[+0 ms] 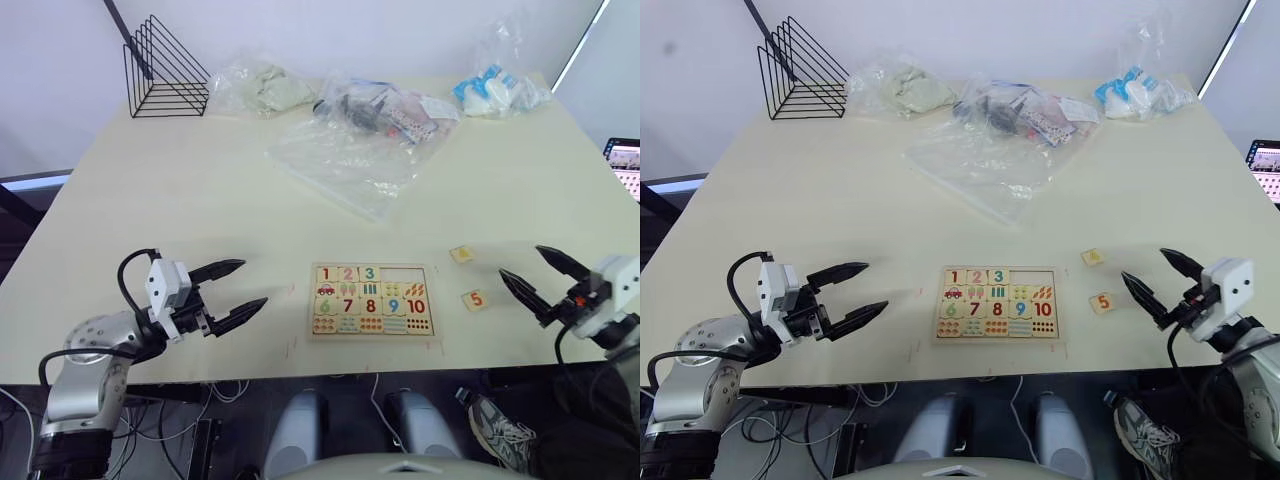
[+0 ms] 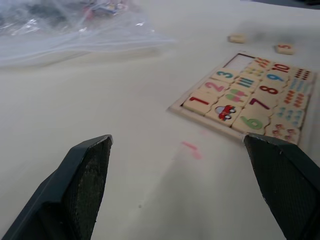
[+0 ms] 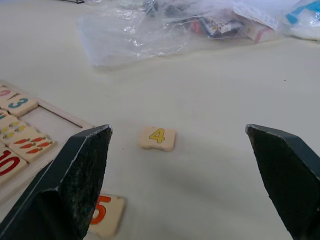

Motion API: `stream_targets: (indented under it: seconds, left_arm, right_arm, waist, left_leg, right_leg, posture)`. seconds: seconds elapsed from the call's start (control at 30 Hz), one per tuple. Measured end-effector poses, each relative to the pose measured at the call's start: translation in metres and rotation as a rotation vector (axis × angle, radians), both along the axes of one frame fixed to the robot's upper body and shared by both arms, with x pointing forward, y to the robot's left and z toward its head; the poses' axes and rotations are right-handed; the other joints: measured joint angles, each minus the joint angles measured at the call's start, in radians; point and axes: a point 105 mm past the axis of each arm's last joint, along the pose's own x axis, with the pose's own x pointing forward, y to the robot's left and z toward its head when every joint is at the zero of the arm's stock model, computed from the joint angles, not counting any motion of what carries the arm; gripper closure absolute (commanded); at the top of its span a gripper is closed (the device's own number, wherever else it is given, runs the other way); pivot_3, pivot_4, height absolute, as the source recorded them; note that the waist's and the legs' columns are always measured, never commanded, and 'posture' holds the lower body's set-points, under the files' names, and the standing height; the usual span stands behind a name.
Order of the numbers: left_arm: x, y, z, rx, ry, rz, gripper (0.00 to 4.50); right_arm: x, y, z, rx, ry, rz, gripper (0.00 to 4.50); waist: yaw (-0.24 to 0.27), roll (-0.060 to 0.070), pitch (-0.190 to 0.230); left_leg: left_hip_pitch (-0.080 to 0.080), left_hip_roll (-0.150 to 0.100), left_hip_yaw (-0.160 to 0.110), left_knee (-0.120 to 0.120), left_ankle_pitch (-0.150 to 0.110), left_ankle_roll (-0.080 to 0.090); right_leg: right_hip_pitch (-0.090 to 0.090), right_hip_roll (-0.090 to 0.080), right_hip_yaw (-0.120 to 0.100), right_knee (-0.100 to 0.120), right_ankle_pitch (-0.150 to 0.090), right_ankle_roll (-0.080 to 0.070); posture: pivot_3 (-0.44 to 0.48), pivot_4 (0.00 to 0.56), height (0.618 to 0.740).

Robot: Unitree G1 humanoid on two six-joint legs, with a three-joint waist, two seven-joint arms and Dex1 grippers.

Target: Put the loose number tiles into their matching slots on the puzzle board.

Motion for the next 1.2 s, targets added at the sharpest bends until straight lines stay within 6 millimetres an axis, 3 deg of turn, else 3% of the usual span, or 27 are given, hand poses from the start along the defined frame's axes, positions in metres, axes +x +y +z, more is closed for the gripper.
stream_targets:
  seconds: [0.2,0.5,0.73,1.2]
  left_arm:
    - [0.006,-0.012,0.015,0.022,-0.034,-0.144,0.07]
    - [0.005,-0.02,0.017,0.027,-0.027,-0.263,0.07]
    - [0.007,-0.02,0.022,0.03,-0.04,-0.299,0.07]
    - [0.007,-0.015,0.022,0.042,-0.017,-0.335,0.07]
  right_arm:
    - [0.018,0.023,-0.003,0.013,0.064,-0.045,0.0]
    - [0.042,0.02,-0.018,-0.076,0.158,-0.195,0.0]
    - [0.046,0.025,-0.034,-0.088,0.254,-0.209,0.0]
    - [0.055,0.05,-0.031,-0.055,0.268,-0.187,0.0]
  waist:
    - [-0.001,0.0,0.0]
    - [-0.001,0.0,0.0]
    - [-0.002,0.0,0.0]
    - [-0.003,0.0,0.0]
  left_leg:
    - [0.0,-0.001,0.0,0.0,0.0,0.0]
    - [-0.001,-0.001,0.0,0.0,0.0,0.0]
    - [-0.002,-0.001,0.0,0.0,0.0,0.0]
    - [-0.003,-0.001,-0.001,0.0,0.0,0.0]
  right_leg:
    - [0.0,0.0,0.0,0.0,0.001,0.001]
    - [-0.001,0.0,-0.001,0.0,0.002,0.003]
    - [-0.001,0.0,-0.001,0.0,0.002,0.003]
    - [-0.003,0.001,0.0,0.0,0.002,0.004]
  posture:
    - [0.0,0.15,0.74]
    - [0.0,0.15,0.74]
    - [0.0,0.15,0.74]
    - [0.0,0.15,0.74]
